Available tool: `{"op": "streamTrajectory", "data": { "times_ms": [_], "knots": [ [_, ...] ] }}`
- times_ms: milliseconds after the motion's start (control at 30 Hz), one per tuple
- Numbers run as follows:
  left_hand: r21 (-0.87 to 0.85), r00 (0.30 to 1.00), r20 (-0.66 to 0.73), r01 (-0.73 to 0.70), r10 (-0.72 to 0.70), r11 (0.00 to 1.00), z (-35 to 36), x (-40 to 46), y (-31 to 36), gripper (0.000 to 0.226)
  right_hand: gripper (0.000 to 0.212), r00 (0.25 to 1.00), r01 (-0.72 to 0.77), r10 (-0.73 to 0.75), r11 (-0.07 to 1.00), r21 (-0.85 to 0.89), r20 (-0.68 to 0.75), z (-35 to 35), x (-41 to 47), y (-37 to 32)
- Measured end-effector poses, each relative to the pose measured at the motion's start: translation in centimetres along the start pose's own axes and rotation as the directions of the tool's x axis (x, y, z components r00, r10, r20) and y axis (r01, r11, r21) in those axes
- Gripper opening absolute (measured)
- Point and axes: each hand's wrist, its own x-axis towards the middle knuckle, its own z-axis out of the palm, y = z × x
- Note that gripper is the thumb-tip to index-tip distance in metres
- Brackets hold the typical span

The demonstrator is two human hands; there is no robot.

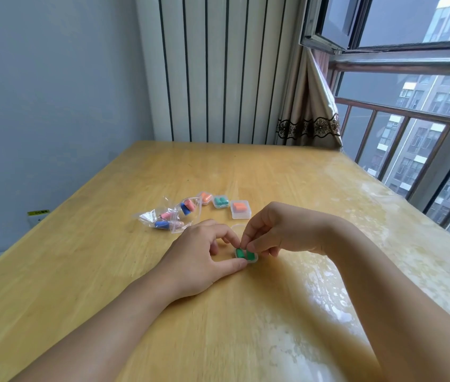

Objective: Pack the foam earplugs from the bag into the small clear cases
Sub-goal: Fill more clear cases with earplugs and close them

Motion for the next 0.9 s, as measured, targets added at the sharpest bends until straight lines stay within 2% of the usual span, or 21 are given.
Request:
{"op": "streamTrajectory", "data": {
  "times_ms": [67, 267, 367, 567, 733, 900],
  "knots": [
    [-0.002, 1.000, -0.006, 0.014, -0.014, 1.000, 0.0, -0.1, 0.1, 0.027, 0.013, 1.000, -0.010, 0.010, 1.000, -0.002, -0.011, 0.2, 0.0, 0.0],
    [-0.057, 0.998, -0.021, 0.054, -0.056, 0.997, -0.1, -0.1, 0.0, 0.036, 0.006, 0.986, -0.051, 0.039, 0.997, -0.066, -0.162, 0.6, 0.2, -0.7],
    [-0.071, 0.998, -0.009, 0.061, -0.062, 0.996, 0.0, 0.0, 0.1, 0.040, 0.010, 0.977, -0.078, 0.055, 0.992, -0.102, -0.205, 0.7, 0.2, -0.8],
    [-0.086, 0.998, -0.005, 0.069, -0.070, 0.994, 0.0, -0.1, 0.2, 0.043, 0.012, 0.939, -0.134, 0.162, 0.985, 0.111, -0.304, -1.6, -0.8, 0.0],
    [-0.130, 0.997, -0.012, 0.071, -0.073, 0.989, 0.0, -0.1, 0.2, 0.060, 0.025, 0.973, -0.165, 0.192, 0.967, 0.194, -0.130, -0.8, -0.2, 0.5],
    [-0.187, 0.997, -0.032, 0.067, -0.075, 0.980, 0.1, 0.0, 0.2, 0.071, 0.013, 0.979, -0.080, 0.129, 0.953, 0.291, -0.156, -0.1, 0.3, 0.5]
  ]
}}
